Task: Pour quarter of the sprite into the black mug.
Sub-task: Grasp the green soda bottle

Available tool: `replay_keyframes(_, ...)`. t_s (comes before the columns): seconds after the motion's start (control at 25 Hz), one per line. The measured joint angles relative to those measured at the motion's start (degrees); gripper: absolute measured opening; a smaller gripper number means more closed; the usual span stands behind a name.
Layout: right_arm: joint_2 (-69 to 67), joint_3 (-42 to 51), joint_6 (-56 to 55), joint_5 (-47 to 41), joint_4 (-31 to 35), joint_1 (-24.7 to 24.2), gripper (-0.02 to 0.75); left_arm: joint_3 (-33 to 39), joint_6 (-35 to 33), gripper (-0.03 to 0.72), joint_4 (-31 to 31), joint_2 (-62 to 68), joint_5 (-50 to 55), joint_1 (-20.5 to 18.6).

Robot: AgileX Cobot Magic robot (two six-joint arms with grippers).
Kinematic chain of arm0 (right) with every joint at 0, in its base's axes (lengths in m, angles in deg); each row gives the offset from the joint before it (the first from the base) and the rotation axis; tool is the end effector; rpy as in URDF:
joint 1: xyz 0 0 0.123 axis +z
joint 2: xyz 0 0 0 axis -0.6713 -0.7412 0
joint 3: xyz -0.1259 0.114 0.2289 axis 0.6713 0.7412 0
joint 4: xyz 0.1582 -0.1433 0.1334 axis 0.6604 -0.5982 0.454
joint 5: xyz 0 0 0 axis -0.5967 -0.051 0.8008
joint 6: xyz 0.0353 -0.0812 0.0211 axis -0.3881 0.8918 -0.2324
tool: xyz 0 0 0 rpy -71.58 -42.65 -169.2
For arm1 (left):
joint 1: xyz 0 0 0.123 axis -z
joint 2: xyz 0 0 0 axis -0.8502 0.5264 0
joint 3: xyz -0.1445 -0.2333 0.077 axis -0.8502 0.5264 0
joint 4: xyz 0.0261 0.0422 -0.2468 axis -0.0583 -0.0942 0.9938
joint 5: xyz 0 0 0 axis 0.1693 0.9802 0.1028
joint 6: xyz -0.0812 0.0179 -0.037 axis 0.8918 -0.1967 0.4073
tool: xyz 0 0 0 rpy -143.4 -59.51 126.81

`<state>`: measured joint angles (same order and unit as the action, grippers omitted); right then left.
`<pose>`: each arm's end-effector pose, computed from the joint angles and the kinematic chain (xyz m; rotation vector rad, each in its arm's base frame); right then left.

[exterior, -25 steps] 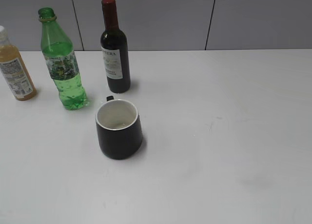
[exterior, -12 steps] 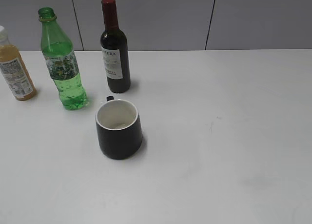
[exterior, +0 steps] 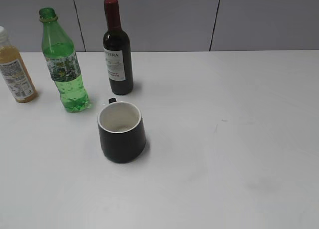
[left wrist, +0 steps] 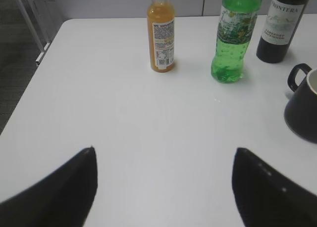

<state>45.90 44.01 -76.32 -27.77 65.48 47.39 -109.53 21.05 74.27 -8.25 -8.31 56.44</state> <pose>0.0084 0.0027 0.2617 -0.1321 2.0090 0.0620 -0.0055 -0.0085 0.2795 0.0566 2.0153 -0.0546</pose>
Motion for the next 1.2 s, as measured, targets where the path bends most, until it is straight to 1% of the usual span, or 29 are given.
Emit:
replay_keyframes(0.2, 0.0, 0.0, 0.0, 0.0, 0.0, 0.0, 0.591, -0.3, -0.1, 0.653, 2.0, 0.0, -1.3, 0.0)
replay_keyframes(0.44, 0.0, 0.0, 0.0, 0.0, 0.0, 0.0, 0.59, -0.8, -1.7, 0.636, 3.4, 1.0, -10.6, 0.0)
replay_keyframes(0.76, 0.0, 0.0, 0.0, 0.0, 0.0, 0.0, 0.59, -0.6, -4.7, 0.615, 5.8, 11.1, -25.1, 0.0)
replay_keyframes(0.92, 0.0, 0.0, 0.0, 0.0, 0.0, 0.0, 0.59, 1.7, -5.5, 0.607, 8.1, 16.6, -33.4, 0.0)
replay_keyframes(1.2, 0.0, 0.0, 0.0, 0.0, 0.0, 0.0, 0.59, 4.8, -6.0, 0.595, 7.5, 23.7, -44.1, 0.0)
